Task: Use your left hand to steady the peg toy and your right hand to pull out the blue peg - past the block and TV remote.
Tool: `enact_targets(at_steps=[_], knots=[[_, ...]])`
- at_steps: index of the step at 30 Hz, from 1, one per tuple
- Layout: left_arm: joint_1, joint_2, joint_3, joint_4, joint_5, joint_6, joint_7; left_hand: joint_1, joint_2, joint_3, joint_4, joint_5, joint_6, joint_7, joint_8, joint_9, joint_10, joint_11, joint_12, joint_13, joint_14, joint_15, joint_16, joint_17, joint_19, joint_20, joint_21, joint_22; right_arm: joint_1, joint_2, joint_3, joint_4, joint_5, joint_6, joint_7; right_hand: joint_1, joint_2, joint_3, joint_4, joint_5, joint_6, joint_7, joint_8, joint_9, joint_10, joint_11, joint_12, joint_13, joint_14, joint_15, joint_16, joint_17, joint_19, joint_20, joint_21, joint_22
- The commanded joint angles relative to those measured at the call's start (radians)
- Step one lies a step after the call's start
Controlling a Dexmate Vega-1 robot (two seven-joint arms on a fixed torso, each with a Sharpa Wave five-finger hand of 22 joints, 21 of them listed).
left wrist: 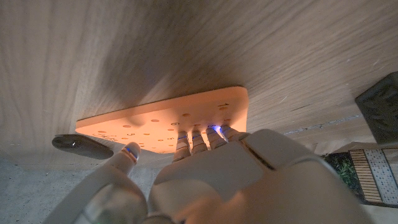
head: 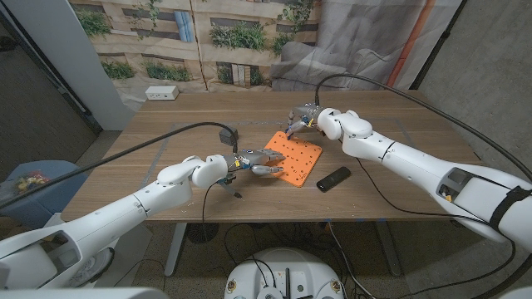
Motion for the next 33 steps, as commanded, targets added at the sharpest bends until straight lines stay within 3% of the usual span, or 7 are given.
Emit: enact_targets(at_steps=[1,17,33], knots=[[-0.002,-0.001,0.005,0.004,-0.001,0.004,-0.032,0.002,0.098,0.008,0.001,-0.005,0.018,0.012,0.004,0.003,0.050,-0.008,0.002,0.004,0.043,-0.050,0.007,0.005,0.035,-0.126,0.009,0.006,0.013,0.000,0.000,0.012,0.017,-0.001,0.002,0.031,0.041,0.005,0.004,0.007,0.081,-0.074,0.006,0.013,0.013,0.000,0.001,-0.001,0.007,-0.007,0.005,0.005,0.006,-0.001,-0.001,0.004],[-0.011,-0.007,0.009,0.014,-0.003,-0.001,-0.033,0.002,0.097,0.014,0.000,-0.006,0.020,0.012,0.004,0.003,0.050,-0.007,0.001,0.004,0.045,-0.051,0.006,0.005,0.036,-0.126,0.008,0.006,0.024,0.004,-0.003,0.011,0.028,-0.008,0.004,0.032,0.043,0.002,0.000,0.008,0.081,-0.074,0.005,0.012,0.011,-0.001,-0.004,-0.002,0.006,-0.004,0.005,0.006,0.003,0.004,-0.005,0.004],[-0.009,-0.001,0.008,0.005,0.007,0.004,-0.027,0.002,0.096,0.019,-0.002,-0.007,0.019,0.010,0.003,0.003,0.050,-0.010,-0.001,0.004,0.044,-0.051,0.005,0.005,0.036,-0.125,0.006,0.006,0.010,-0.029,0.031,-0.065,0.050,-0.012,0.007,0.028,0.041,-0.004,-0.001,0.007,0.071,-0.074,-0.001,0.010,0.006,0.006,-0.011,-0.003,-0.003,0.003,0.001,0.007,-0.002,0.010,-0.008,0.004]])
